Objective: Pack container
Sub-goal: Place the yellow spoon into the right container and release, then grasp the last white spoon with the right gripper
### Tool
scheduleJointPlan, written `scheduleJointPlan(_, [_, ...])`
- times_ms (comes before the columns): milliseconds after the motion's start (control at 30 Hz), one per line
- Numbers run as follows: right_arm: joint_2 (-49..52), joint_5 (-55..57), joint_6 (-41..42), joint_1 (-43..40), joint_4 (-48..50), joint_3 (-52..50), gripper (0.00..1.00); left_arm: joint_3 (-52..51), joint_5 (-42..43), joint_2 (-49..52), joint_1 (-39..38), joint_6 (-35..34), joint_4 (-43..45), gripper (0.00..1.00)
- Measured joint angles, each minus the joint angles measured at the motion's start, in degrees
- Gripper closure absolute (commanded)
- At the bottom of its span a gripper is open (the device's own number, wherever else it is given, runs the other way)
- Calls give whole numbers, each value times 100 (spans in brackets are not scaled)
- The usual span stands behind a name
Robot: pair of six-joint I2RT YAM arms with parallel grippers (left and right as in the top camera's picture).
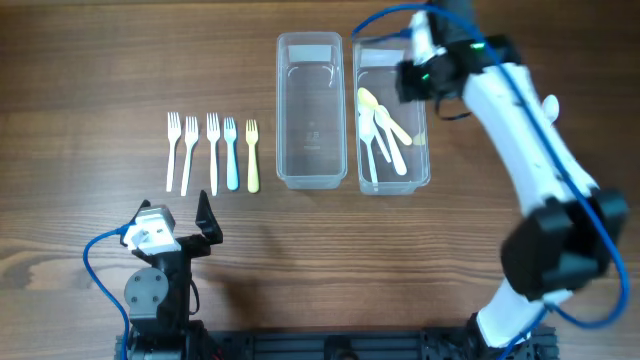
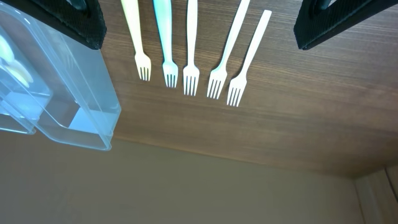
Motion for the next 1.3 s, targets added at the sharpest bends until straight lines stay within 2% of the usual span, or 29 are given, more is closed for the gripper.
scheduleJointPlan(100, [-496, 295, 26, -472, -129, 149, 25, 0, 0, 0, 0, 0, -2, 0])
scheduleJointPlan(167, [-726, 546, 7, -863, -269, 192, 22, 0, 0, 0, 0, 2, -2, 0])
scheduleJointPlan(500, [-581, 1062, -654, -2461, -540, 203, 24, 0, 0, 0, 0, 2, 0, 0])
scheduleJointPlan(733, [269, 1036, -811, -3335, -446, 203, 28, 0, 0, -2, 0, 2, -2, 0])
scheduleJointPlan(1100, [1797, 562, -894, -3718, -293, 177, 29, 0, 0, 0, 0, 2, 0, 0])
scheduleJointPlan(1300, [2129, 251, -916, -3718, -111, 177, 29, 0, 0, 0, 0, 0, -2, 0])
